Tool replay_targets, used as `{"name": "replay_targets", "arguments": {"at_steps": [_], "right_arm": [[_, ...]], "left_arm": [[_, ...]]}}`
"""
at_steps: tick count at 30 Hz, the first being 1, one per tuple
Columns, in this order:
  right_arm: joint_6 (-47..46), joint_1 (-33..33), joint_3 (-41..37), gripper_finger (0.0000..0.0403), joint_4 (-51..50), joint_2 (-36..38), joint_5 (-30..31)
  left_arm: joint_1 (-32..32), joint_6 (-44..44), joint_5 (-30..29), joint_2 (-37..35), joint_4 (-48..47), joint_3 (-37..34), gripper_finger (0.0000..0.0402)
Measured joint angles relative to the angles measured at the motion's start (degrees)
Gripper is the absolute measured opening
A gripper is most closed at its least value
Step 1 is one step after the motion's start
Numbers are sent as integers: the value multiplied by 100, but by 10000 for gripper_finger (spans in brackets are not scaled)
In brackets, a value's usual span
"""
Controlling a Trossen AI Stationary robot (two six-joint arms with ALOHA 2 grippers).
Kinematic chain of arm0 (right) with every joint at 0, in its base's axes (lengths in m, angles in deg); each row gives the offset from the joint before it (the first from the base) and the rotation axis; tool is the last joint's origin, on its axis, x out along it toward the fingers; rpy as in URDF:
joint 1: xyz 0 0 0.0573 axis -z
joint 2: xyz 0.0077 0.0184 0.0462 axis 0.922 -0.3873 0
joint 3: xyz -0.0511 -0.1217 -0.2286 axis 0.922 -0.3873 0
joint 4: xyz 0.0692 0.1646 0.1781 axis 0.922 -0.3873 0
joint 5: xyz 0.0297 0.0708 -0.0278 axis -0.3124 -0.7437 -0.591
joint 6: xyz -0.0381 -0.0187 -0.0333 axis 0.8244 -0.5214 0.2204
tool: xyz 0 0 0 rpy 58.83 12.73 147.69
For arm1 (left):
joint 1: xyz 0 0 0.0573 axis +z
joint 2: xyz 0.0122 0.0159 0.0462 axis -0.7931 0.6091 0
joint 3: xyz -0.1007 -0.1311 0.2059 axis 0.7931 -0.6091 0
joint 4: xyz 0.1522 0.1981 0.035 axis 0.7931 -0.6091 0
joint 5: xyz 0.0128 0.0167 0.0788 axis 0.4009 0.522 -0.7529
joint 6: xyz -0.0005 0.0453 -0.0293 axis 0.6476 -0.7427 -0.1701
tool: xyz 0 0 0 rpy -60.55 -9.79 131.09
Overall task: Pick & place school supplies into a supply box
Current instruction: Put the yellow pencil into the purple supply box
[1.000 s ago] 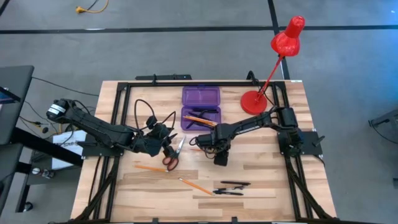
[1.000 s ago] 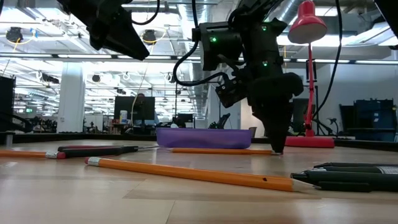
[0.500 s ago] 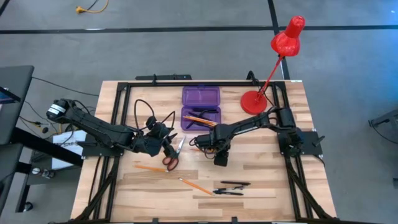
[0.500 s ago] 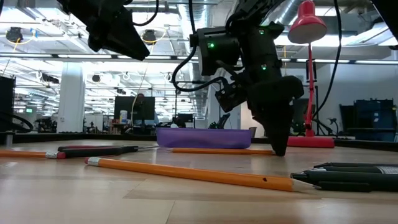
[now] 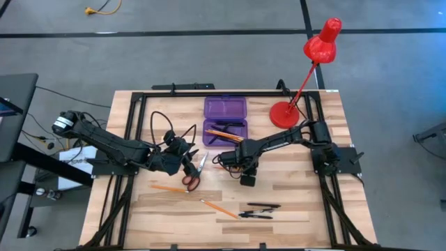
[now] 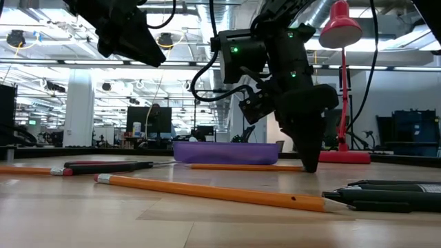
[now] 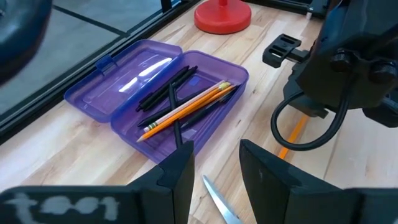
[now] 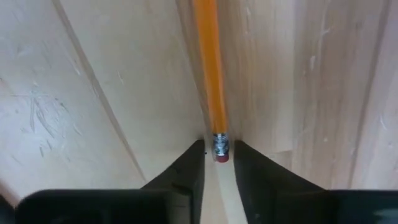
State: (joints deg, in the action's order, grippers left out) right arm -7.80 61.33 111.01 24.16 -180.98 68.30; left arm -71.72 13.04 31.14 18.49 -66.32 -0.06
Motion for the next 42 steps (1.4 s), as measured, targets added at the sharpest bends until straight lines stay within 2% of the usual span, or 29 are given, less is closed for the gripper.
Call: {"name": "replay_targets", "arguments": {"at_steps": [6, 21, 30, 36, 42], "right_arm": [[34, -2, -2, 9, -4, -2, 17], [36, -11, -34, 1, 19, 209, 280], [-58, 13, -39, 1, -37, 719, 458], [-110, 285, -24, 0, -102, 1191, 632], [75, 893, -7, 0, -134, 1393, 792]], "left_arm": [[0, -2, -3, 2, -17, 0, 118], [0, -144, -9, 1, -100, 0, 118], [0, -128, -198, 2, -485, 0, 118], [0, -44, -401, -29, -737, 0, 118], [0, -41, -455, -29, -815, 0, 118]]}}
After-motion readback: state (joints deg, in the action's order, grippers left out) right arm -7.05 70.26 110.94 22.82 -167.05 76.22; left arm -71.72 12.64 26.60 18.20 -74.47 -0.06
